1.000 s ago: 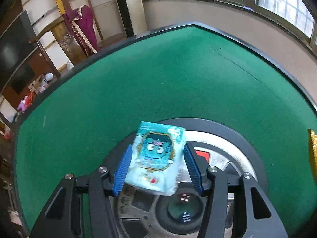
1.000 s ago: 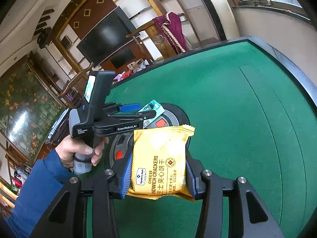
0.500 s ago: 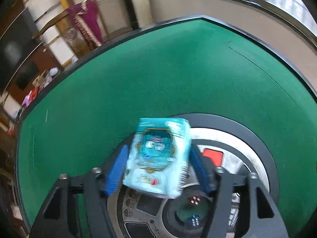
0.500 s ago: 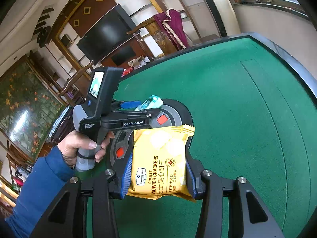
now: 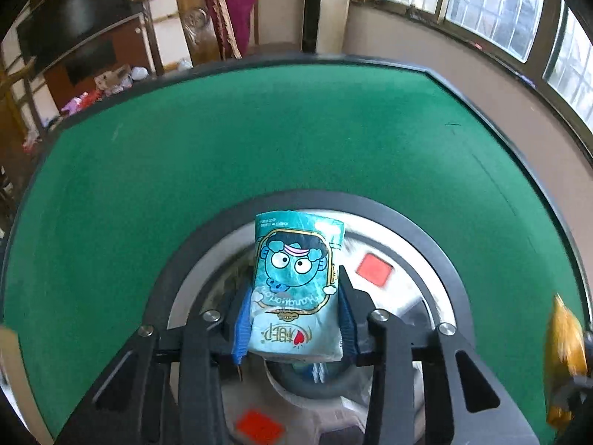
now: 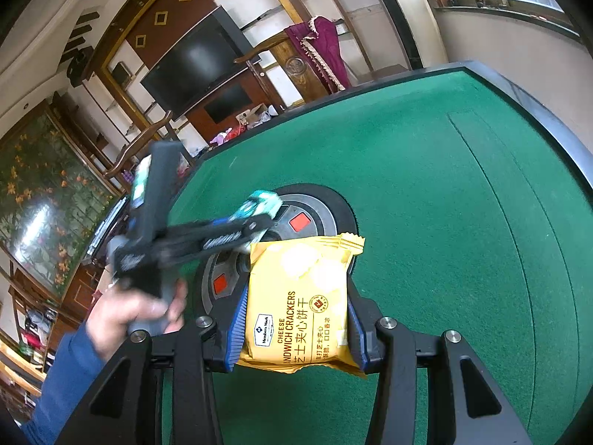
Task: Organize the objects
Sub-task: 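Lift and carry the cracker pouch and tissue pack to the cardboard tray with both grippers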
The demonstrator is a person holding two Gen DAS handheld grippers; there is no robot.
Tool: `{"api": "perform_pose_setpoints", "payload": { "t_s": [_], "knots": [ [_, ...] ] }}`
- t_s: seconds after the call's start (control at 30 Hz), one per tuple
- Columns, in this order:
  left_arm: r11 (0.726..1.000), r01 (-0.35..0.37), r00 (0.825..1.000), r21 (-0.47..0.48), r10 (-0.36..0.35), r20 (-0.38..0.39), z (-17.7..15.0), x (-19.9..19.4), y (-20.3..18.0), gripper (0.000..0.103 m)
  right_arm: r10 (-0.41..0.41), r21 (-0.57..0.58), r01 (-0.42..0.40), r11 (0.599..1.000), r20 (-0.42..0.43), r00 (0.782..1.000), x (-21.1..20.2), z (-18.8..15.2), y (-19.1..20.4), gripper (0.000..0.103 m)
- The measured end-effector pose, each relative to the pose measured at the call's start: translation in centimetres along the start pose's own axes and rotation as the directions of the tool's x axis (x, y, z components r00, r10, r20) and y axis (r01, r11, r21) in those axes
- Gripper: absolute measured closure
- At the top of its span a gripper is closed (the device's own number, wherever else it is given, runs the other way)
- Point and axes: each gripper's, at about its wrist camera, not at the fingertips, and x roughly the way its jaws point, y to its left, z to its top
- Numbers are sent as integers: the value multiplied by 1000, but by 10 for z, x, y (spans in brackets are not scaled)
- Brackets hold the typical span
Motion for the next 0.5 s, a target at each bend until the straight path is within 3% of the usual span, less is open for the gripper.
{"api": "perform_pose_setpoints", "payload": {
  "t_s": [0.2, 0.5],
  "knots": [
    [999, 21, 997, -25, -19, 78, -47, -55, -5, 65, -19, -59, 19, 998, -8, 1000, 5, -5, 14, 54],
    [997, -2, 990, -71, 12, 144, -104, -110, -6, 65, -7, -166, 2, 986, -33, 999, 12, -21, 46, 54]
  ]
}}
